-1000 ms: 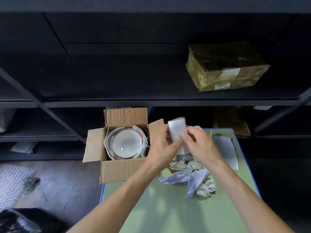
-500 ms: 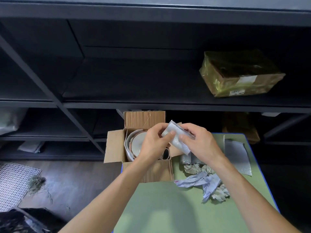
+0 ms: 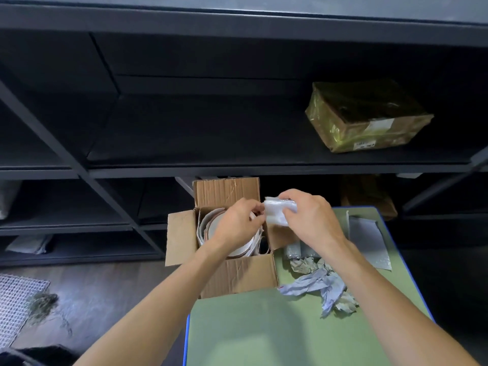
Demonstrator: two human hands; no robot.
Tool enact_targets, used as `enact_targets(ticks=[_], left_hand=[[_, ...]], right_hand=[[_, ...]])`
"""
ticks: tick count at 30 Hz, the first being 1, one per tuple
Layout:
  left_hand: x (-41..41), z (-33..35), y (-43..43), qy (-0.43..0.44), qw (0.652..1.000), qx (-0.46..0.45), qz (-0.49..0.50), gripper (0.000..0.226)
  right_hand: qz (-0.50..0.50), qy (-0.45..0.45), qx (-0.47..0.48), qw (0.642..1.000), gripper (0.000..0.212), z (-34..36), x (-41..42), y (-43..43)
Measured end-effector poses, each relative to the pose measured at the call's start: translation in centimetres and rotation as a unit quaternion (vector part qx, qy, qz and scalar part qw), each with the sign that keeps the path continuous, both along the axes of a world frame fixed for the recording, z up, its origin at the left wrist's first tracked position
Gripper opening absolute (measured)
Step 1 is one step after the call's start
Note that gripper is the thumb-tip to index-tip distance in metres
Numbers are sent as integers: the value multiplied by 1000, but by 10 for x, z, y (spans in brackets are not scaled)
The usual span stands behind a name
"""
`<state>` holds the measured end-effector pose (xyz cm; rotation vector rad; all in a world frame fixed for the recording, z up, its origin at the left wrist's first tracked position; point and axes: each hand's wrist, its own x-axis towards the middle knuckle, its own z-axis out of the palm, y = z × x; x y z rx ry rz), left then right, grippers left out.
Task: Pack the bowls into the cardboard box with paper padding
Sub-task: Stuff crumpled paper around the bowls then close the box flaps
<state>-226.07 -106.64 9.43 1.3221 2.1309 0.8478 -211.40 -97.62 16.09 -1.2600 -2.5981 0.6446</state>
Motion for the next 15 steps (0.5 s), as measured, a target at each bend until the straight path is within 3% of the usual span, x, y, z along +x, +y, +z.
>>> enact_targets(ticks=[4,9,15], left_hand=[[4,-24,-8,153,978,-45,-135,27],[5,-31,-5,268,945,-74,-172,24],[4,-31,-8,316,921,-105,-201,21]], right_hand=[[14,-24,35,999,39,-6,-6,-2],[49,-31,7,998,39,-8,-17,-6],[57,-48,18,997,35,-10,-30,-3]])
